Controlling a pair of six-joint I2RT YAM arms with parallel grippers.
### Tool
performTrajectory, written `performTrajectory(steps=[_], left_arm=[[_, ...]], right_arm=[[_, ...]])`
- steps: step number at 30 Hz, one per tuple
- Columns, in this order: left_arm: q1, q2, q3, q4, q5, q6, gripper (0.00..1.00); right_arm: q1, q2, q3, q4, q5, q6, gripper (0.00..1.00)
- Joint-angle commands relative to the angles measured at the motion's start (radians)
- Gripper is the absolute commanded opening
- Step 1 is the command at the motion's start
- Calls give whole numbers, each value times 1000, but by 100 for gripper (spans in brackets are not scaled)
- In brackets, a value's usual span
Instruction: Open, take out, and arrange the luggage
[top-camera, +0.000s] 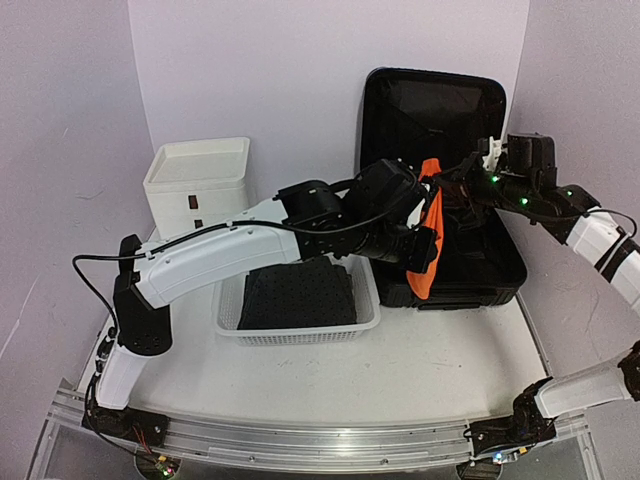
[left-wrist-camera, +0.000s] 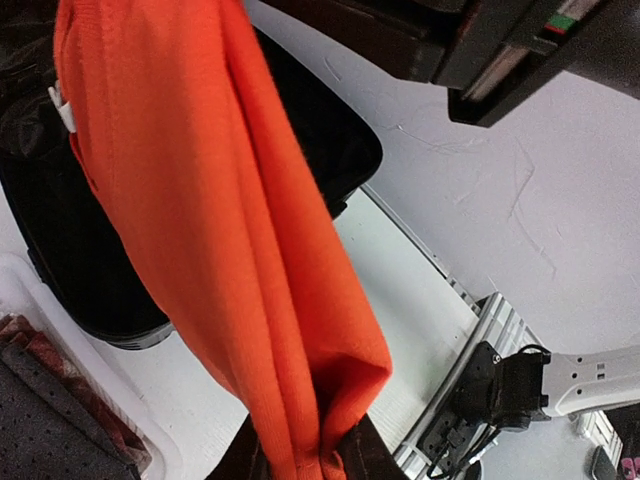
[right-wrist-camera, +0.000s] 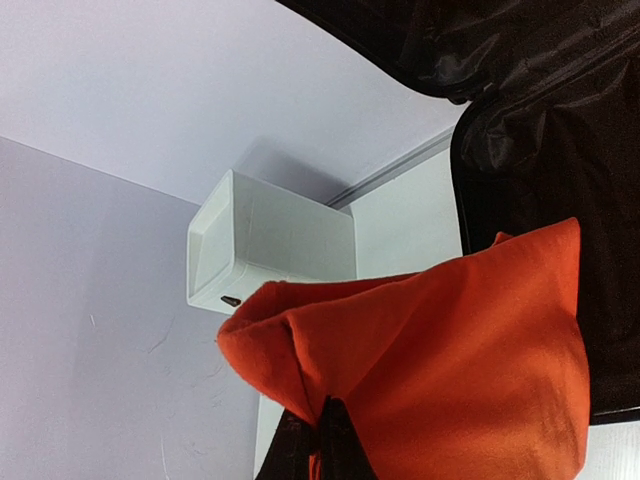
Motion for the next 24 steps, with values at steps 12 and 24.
performTrajectory(steps=[12,24], left_arm=[[-5,-234,-377,173,183,-33,8],[29,-474,-744,318,135,-64,0]], right_arm=[[36,95,75,-6,-111,-50,0],[158,232,157,2,-54,-69,0]])
